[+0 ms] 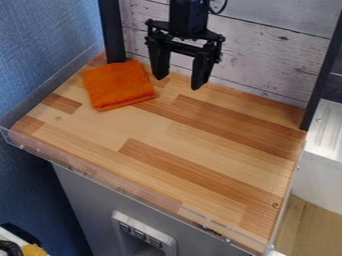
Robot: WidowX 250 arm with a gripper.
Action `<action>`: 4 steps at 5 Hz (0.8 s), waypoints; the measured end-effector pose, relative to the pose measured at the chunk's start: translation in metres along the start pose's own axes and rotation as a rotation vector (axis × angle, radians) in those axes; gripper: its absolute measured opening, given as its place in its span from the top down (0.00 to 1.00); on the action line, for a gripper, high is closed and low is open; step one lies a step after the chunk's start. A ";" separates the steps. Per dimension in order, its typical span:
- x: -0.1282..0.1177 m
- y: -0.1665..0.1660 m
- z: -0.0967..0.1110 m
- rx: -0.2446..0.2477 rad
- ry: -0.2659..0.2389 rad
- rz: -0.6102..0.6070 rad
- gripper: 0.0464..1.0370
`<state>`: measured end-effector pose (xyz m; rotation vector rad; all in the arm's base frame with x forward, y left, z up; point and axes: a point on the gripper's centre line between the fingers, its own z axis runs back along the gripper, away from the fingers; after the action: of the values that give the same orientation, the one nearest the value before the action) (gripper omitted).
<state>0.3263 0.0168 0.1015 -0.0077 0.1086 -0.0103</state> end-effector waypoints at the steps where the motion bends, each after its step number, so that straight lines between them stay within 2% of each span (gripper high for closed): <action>1: 0.000 0.007 0.000 -0.003 -0.006 0.049 0.04; 4: 0.016 0.059 0.004 -0.020 -0.131 0.389 0.04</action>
<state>0.3429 0.0753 0.1031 -0.0066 -0.0218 0.3798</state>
